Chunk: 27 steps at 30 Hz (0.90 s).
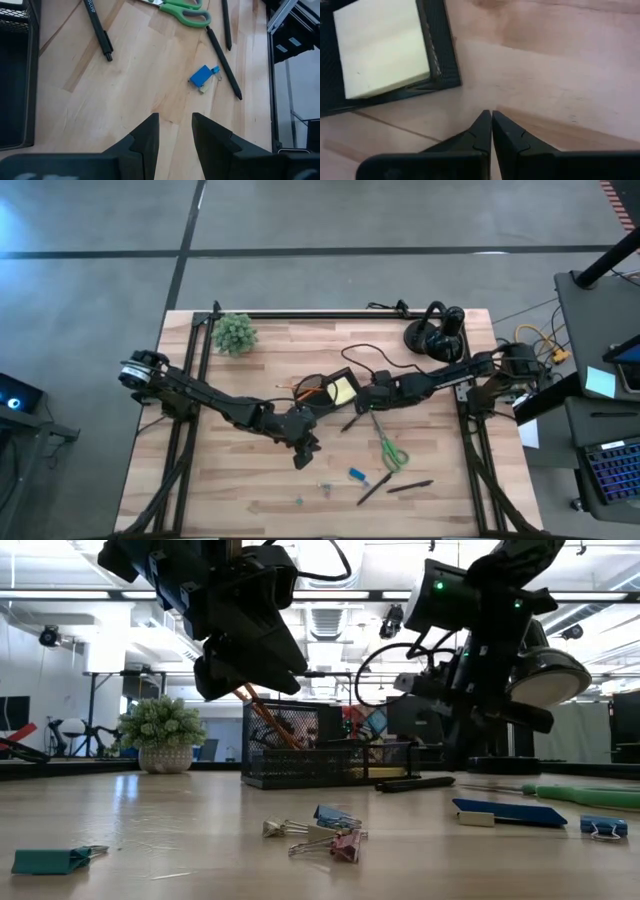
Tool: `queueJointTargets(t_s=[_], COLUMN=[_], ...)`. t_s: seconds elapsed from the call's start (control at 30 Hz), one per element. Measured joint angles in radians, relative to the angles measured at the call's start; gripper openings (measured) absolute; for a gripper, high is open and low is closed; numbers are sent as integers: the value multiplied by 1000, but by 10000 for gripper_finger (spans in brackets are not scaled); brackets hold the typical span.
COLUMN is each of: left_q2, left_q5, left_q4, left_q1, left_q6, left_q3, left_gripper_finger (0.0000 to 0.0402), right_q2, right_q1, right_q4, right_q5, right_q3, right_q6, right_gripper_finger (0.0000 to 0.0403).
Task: Pick and place office supplies into organizer
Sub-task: Put the top black pen into the black desk organizer
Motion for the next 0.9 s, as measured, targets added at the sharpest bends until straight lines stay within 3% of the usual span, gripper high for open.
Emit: queueJointTargets(t_s=[0.63, 0.9], left_q2=[0, 0], left_q5=[-2, -3], left_q4=[-1, -1], left_q1=[0, 0], left_q6=[-4, -3], left_q3=[-1, -2], left_gripper_finger=[102, 102], right_q2=[60, -7], right_q1=[15, 31], right_q4=[41, 32], right_q5=[-26, 46], right_q3=[-1, 30], right_q6=[2, -41], right_gripper_finger=[8, 8])
